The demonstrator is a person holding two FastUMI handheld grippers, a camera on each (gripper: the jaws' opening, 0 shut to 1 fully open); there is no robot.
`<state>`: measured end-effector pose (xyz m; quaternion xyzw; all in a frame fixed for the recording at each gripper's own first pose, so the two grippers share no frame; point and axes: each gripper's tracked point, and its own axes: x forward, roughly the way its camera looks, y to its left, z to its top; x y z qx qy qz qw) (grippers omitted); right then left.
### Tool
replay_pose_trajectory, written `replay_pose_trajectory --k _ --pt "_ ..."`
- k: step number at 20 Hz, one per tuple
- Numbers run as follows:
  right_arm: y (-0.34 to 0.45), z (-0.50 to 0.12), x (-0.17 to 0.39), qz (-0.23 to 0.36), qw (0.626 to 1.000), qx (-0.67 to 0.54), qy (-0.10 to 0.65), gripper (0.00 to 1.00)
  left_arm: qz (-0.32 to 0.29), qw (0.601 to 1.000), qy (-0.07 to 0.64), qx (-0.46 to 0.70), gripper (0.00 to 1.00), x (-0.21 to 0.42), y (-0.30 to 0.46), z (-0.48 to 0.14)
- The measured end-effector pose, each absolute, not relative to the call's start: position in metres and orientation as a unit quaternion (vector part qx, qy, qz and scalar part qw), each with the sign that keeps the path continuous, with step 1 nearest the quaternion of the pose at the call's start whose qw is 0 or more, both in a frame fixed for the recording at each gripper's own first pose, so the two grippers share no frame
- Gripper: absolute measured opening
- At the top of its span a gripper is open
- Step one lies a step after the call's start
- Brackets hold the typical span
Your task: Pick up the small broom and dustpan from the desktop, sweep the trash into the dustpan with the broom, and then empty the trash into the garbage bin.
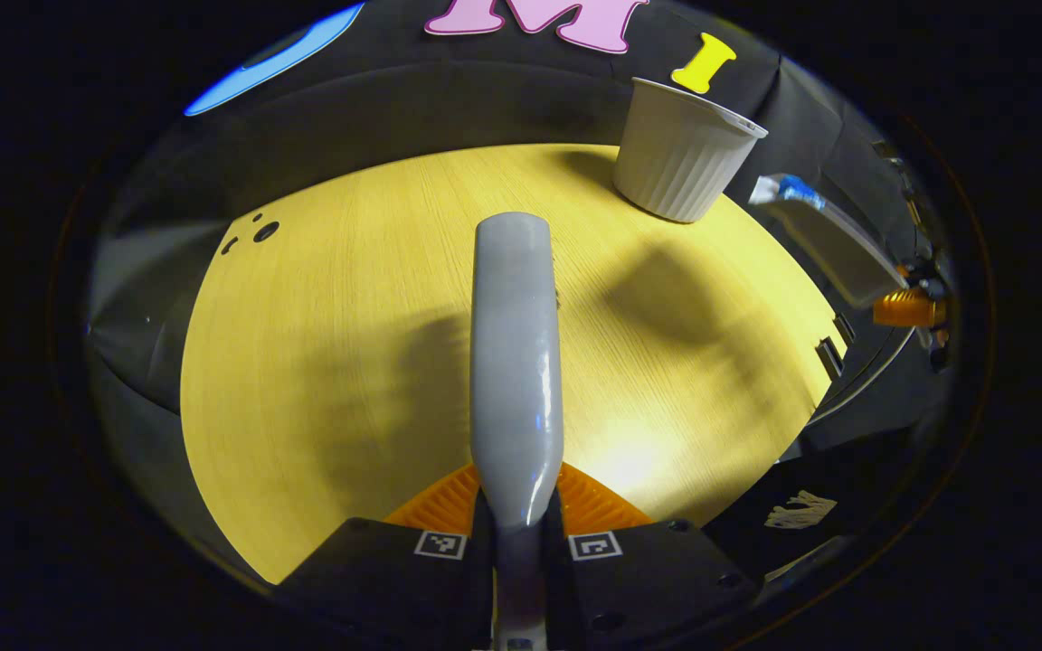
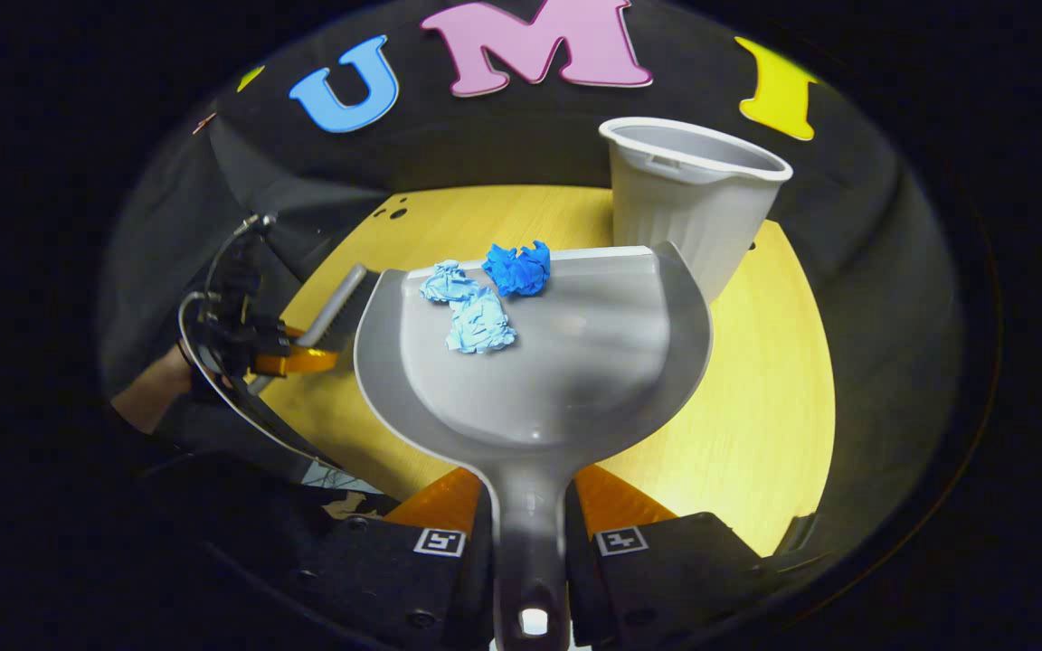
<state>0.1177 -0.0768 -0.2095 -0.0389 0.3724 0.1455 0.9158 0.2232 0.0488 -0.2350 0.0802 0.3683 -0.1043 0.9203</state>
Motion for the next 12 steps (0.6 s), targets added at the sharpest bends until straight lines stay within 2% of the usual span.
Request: replay_pose_trajectory --k 3,5,6,7,12 --pt "-0.081 -0.176 0.113 0.150 0.915 -0.019 0.373 0.37 -0.107 0.921 0.368 0.069 0.24 0.218 0.048 -0.231" --pt "-0.091 -0.130 0.111 0.150 0.919 -0.017 0.364 0.37 -0.108 0.920 0.373 0.055 0.27 0.214 0.049 -0.234" --pt "-0.093 -0.114 0.116 0.149 0.923 -0.014 0.355 0.37 -0.106 0.919 0.377 0.050 0.24 0.210 0.047 -0.237" --pt "-0.095 -0.098 0.122 0.147 0.927 -0.008 0.345 0.37 -0.102 0.918 0.380 0.046 0.27 0.207 0.047 -0.240" --pt "-0.124 -0.037 0.163 0.128 0.939 0.009 0.318 0.37 -0.073 0.919 0.386 0.026 0.27 0.192 0.066 -0.247"
